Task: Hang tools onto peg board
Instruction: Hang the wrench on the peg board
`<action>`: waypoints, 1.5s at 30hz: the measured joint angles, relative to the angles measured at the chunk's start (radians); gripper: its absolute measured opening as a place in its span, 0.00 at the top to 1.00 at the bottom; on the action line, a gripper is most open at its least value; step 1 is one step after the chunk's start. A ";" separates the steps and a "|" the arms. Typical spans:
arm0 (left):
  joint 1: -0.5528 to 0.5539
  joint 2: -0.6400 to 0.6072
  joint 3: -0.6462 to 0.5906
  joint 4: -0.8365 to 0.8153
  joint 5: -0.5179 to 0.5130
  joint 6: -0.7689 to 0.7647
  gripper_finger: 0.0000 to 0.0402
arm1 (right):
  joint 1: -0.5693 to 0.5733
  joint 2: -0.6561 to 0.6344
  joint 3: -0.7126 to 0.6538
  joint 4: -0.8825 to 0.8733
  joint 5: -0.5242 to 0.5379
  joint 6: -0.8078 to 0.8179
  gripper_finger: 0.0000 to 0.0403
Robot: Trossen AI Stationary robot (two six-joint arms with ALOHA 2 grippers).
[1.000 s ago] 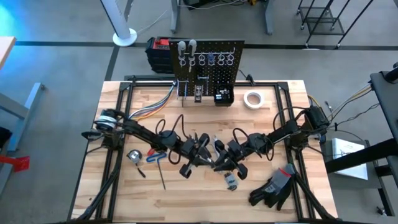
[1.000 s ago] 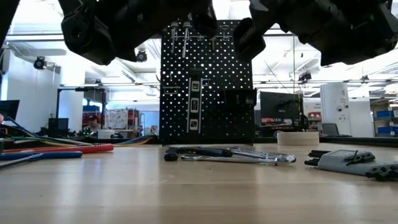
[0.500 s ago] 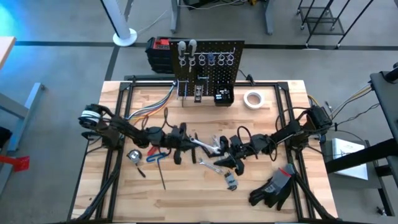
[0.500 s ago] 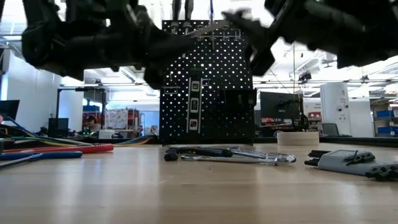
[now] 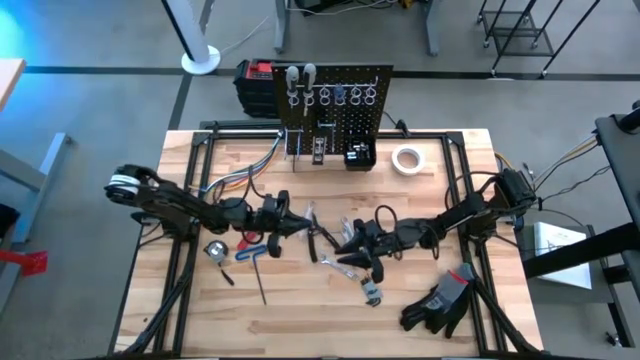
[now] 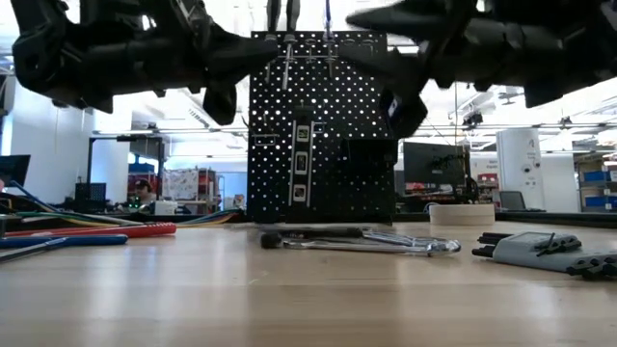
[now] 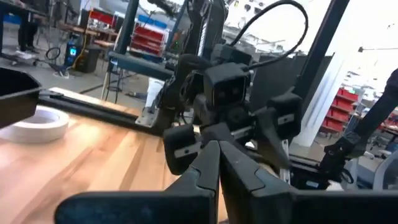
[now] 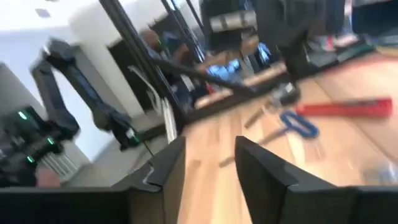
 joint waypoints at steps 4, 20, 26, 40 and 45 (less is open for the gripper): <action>-0.001 -0.027 -0.003 -0.112 0.002 -0.024 1.00 | 0.002 0.000 0.013 -0.170 0.056 -0.016 0.74; -0.039 0.035 -0.011 -0.387 -0.155 -0.237 1.00 | -0.013 0.006 0.249 -1.117 0.482 0.234 0.68; -0.039 0.034 -0.002 -0.384 -0.156 -0.211 1.00 | -0.067 0.006 0.279 -1.178 0.541 0.202 0.71; -0.040 0.034 -0.002 -0.449 -0.146 -0.202 1.00 | -0.200 0.188 0.339 -1.168 0.386 0.138 0.68; -0.041 0.034 -0.002 -0.462 -0.146 -0.201 1.00 | -0.206 0.248 0.406 -1.253 0.403 0.120 0.74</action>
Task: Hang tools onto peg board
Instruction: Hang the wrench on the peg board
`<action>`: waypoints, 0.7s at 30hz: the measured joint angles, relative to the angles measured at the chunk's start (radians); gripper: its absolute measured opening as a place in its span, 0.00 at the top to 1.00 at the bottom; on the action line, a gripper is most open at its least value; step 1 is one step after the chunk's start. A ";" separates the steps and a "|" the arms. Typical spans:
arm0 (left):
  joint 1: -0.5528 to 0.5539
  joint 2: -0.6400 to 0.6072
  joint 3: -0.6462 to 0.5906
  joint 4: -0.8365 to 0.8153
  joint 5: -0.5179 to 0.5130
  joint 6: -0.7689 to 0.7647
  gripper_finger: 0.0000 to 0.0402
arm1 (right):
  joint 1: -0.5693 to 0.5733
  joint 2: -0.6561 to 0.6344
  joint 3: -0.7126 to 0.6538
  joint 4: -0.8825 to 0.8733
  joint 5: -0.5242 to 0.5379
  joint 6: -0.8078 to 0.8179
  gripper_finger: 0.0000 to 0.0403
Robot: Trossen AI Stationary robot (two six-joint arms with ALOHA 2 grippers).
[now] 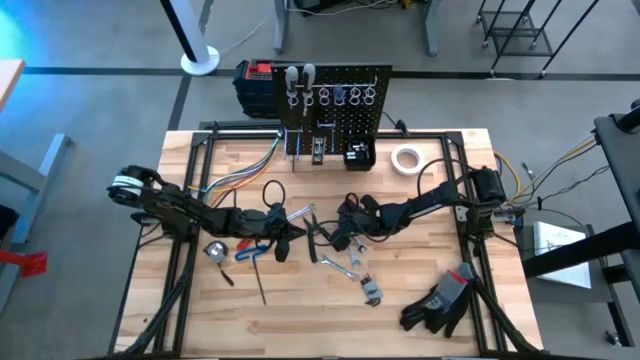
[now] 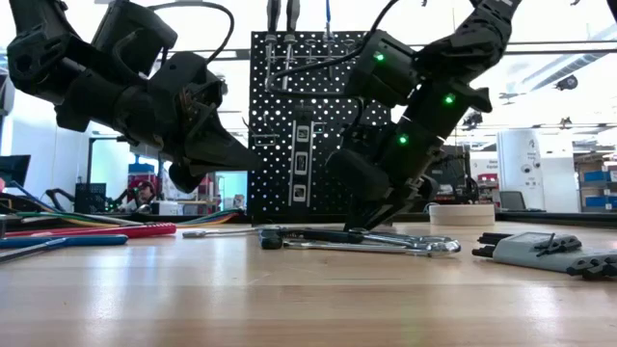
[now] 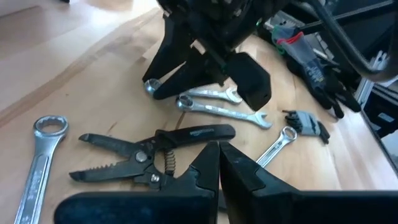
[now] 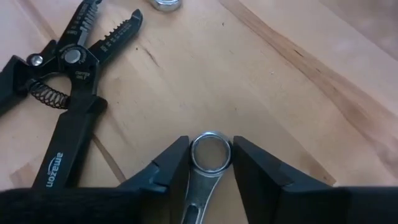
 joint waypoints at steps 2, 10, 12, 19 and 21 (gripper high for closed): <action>0.000 0.000 0.000 -0.003 0.000 0.000 1.00 | 0.000 0.002 0.014 -0.037 -0.001 -0.016 0.83; -0.003 0.000 0.000 0.006 -0.001 -0.014 1.00 | 0.031 -0.049 0.011 -0.068 -0.012 -0.089 0.84; -0.014 0.000 0.000 0.008 -0.001 -0.023 1.00 | 0.050 -0.085 0.004 -0.071 -0.021 -0.120 0.84; -0.103 0.004 0.000 0.113 -0.128 0.015 1.00 | 0.155 -0.287 0.000 0.051 -0.035 -0.241 0.84; -0.126 0.010 0.000 0.159 -0.160 0.044 1.00 | 0.183 -0.326 -0.001 0.080 -0.030 -0.279 0.84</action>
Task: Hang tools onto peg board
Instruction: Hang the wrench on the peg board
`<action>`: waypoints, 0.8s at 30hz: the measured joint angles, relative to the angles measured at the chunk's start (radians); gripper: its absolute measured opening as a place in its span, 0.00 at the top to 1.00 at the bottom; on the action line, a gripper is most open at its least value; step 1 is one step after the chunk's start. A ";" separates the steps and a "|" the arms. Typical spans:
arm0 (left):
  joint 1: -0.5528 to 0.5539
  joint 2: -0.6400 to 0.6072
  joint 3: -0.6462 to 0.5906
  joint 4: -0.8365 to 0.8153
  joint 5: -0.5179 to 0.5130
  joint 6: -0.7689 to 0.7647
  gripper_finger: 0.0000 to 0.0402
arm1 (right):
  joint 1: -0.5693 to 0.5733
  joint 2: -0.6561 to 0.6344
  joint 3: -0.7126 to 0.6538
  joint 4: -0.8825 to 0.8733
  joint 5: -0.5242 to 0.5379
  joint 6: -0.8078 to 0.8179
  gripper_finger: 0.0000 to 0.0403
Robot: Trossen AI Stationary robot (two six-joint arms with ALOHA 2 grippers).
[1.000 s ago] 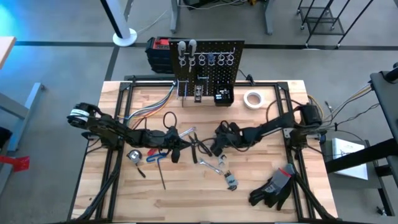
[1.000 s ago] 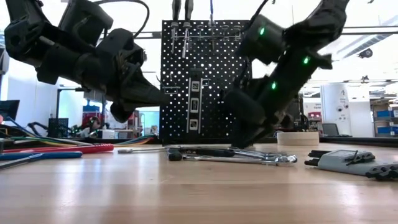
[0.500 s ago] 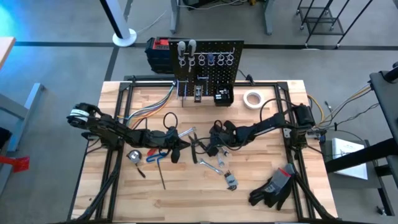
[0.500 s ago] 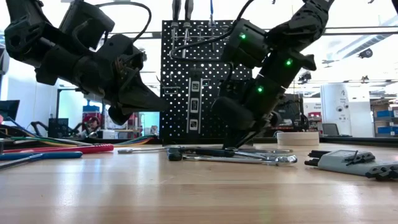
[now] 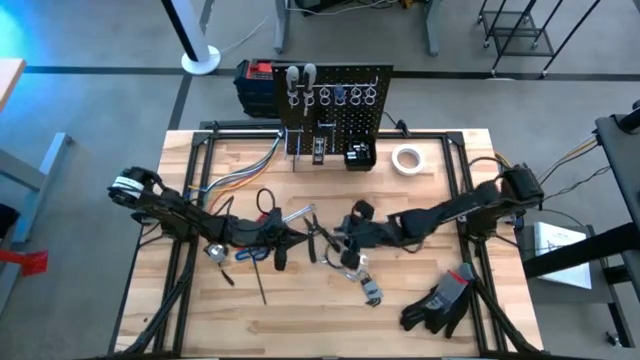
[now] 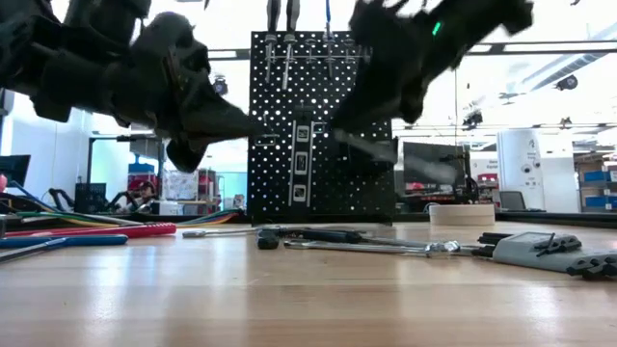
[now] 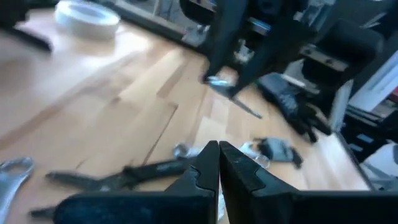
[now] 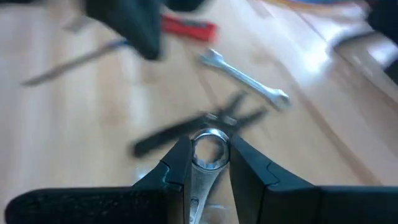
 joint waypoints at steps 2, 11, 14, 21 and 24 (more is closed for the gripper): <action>-0.018 0.010 0.000 0.045 -0.006 0.012 1.00 | 0.025 -0.041 0.000 0.004 -0.001 -0.019 0.84; -0.052 0.219 0.032 0.523 0.004 0.143 0.99 | 0.070 -0.083 0.000 0.190 0.087 -0.180 0.84; -0.051 0.311 0.090 0.578 0.004 0.185 0.93 | 0.068 -0.057 0.000 0.279 0.081 -0.240 0.84; -0.040 0.449 0.240 0.594 -0.008 0.245 0.66 | 0.071 -0.038 0.000 0.357 0.063 -0.275 0.84; -0.028 0.454 0.251 0.600 -0.065 0.211 0.57 | 0.078 -0.038 0.000 0.376 0.085 -0.280 0.84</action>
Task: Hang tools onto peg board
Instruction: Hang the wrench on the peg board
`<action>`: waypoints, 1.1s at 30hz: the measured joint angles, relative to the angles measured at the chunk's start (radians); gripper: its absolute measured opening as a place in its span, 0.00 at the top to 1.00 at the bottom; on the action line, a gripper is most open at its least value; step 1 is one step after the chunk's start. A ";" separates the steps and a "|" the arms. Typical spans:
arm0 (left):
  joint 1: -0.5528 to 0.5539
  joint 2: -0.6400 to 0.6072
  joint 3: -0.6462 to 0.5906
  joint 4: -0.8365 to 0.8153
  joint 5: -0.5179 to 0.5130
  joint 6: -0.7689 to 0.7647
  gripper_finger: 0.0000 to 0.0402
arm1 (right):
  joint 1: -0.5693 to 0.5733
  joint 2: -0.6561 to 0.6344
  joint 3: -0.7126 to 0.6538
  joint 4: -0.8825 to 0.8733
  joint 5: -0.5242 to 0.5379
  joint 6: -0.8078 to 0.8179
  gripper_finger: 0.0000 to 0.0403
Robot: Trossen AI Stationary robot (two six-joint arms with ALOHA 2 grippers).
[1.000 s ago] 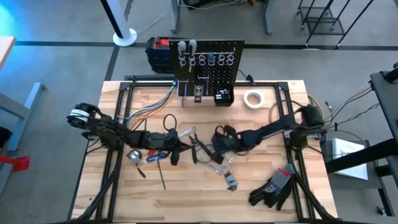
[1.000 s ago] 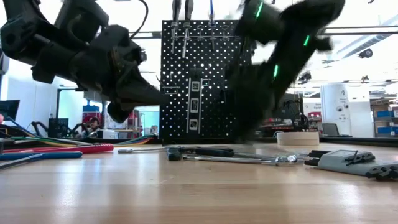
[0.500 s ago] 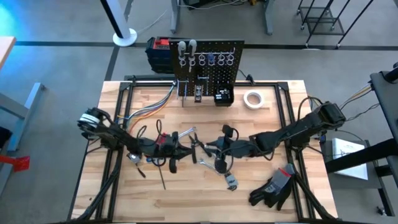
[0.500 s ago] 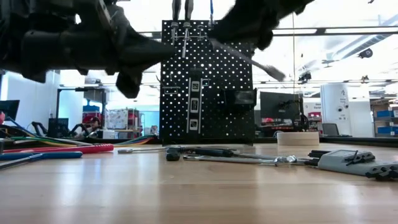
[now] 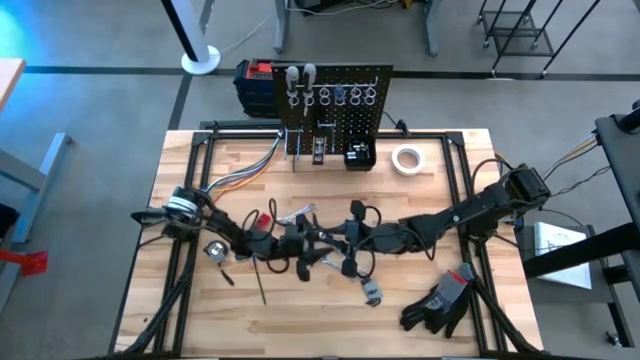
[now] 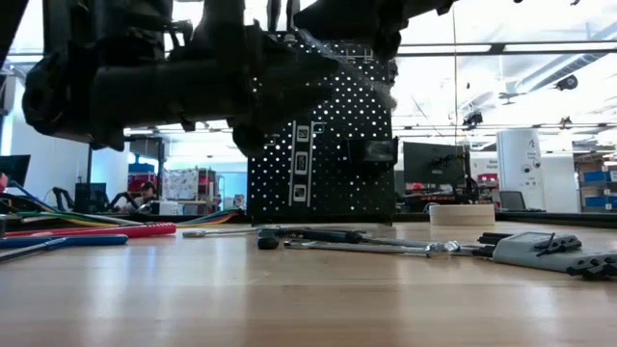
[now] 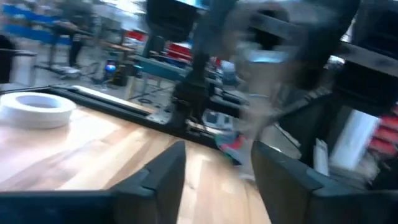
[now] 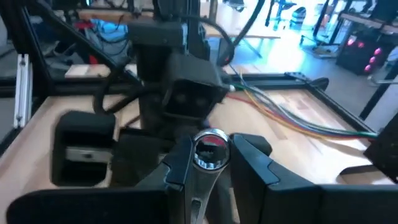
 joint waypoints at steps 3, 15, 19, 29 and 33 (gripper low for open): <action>0.008 -0.001 0.005 0.007 -0.018 -0.008 0.52 | 0.011 0.000 0.000 0.008 0.068 -0.006 0.84; 0.007 -0.013 -0.008 0.000 -0.022 -0.054 0.55 | 0.014 0.020 0.000 -0.002 0.332 -0.055 0.84; 0.008 -0.016 -0.022 0.007 -0.093 -0.074 0.55 | 0.014 0.029 0.000 0.010 0.332 -0.056 0.84; 0.038 -0.016 0.044 -0.031 -0.058 -0.072 0.55 | 0.014 0.052 -0.001 0.047 0.332 -0.069 0.84; 0.049 -0.016 0.054 -0.048 -0.065 -0.083 0.56 | 0.014 0.052 -0.001 0.050 0.332 -0.074 0.84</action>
